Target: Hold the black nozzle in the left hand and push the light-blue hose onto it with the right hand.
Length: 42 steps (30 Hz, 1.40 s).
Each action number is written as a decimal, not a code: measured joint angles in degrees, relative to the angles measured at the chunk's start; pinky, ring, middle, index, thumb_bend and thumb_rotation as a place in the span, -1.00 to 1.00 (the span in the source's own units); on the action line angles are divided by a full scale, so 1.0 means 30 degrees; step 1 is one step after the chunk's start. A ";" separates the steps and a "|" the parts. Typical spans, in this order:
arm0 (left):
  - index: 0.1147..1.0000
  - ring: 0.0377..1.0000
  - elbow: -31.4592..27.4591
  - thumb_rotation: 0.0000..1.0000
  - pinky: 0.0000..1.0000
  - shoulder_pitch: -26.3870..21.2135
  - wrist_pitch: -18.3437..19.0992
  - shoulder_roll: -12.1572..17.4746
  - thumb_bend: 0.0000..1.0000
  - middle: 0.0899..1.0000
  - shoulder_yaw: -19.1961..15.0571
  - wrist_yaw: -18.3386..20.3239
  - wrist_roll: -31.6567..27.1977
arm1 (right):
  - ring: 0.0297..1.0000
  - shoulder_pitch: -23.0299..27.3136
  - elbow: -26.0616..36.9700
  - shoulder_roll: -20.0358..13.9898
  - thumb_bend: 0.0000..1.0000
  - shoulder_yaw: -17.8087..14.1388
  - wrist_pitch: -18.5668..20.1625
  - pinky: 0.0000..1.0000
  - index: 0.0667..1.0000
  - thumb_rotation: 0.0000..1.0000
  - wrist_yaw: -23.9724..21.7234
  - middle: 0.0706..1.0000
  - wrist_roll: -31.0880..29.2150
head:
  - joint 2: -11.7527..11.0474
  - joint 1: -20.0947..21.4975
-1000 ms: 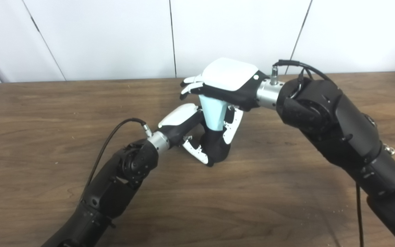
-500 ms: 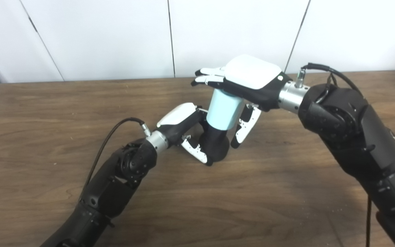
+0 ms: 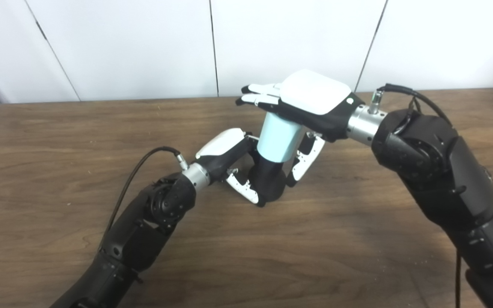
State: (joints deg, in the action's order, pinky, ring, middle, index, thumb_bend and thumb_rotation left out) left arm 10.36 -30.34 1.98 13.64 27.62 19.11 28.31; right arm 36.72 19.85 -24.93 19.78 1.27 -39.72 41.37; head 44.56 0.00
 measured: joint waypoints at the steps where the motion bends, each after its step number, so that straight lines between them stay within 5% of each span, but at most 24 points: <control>1: -0.16 0.21 0.0000 -1.00 1.00 0.0000 0.0000 -0.0002 0.05 -0.13 0.0001 0.0000 0.0000 | 0.79 0.0012 0.0052 0.0053 1.00 0.0021 -0.0014 0.65 0.78 -0.38 -0.0016 0.94 -0.0009 | 0.0000 0.0000; 30: -0.16 0.20 0.0037 -1.00 1.00 -0.0041 -0.0003 -0.0007 0.05 -0.13 0.0015 0.0021 0.0011 | 0.89 0.0591 0.0488 -0.0126 1.00 0.1325 -0.1253 0.80 0.66 -0.34 -0.2201 0.81 -0.1545 | 0.0029 0.0029; 42: -0.16 0.20 0.0087 -1.00 1.00 -0.0053 -0.0020 -0.0005 0.05 -0.14 0.0020 0.0024 0.0011 | 0.89 0.0650 0.0485 0.0140 1.00 0.0069 -0.0709 0.79 0.91 -0.34 -0.1749 0.99 -0.1022 | -0.0117 0.0146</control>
State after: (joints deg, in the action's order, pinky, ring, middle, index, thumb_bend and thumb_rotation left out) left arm 10.62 -30.50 1.92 13.62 27.68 19.18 28.34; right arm 38.67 21.30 -24.51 19.98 -0.86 -44.97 38.30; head 44.21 0.44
